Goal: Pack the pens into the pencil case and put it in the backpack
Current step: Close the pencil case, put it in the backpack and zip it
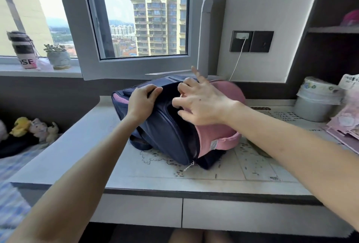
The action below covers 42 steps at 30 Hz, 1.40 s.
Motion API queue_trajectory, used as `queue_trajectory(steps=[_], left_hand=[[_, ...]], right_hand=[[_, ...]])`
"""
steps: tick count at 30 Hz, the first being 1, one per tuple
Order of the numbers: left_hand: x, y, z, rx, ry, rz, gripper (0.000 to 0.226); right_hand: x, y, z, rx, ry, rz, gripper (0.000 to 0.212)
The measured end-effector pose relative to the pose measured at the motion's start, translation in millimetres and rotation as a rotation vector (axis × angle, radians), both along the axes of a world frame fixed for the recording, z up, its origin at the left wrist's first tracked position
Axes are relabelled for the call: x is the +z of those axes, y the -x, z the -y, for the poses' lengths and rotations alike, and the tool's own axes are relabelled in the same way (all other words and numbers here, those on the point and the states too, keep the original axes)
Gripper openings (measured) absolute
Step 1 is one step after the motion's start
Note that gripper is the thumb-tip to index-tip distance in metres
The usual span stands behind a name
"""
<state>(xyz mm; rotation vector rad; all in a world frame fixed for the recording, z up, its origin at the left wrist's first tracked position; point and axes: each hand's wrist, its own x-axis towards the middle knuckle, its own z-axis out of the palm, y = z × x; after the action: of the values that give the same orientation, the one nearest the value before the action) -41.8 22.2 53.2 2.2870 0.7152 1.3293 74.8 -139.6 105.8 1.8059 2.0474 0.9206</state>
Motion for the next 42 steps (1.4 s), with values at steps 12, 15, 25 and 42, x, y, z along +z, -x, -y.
queue_trajectory(steps=[12,15,25,42], left_hand=[[19,1,-14,0.095,0.075,0.091,0.029],[19,0,-18,0.091,0.091,0.108,0.03],[13,9,-11,0.043,0.123,-0.015,0.025],[37,-35,16,0.336,-0.311,-0.629,0.044]], right_hand=[[-55,-8,153,-0.554,0.494,-0.245,0.041],[-97,-14,173,-0.552,0.67,-0.527,0.055],[-109,-149,123,-0.911,-0.357,-0.782,0.068],[-95,-135,142,-0.386,-0.869,-1.897,0.063]])
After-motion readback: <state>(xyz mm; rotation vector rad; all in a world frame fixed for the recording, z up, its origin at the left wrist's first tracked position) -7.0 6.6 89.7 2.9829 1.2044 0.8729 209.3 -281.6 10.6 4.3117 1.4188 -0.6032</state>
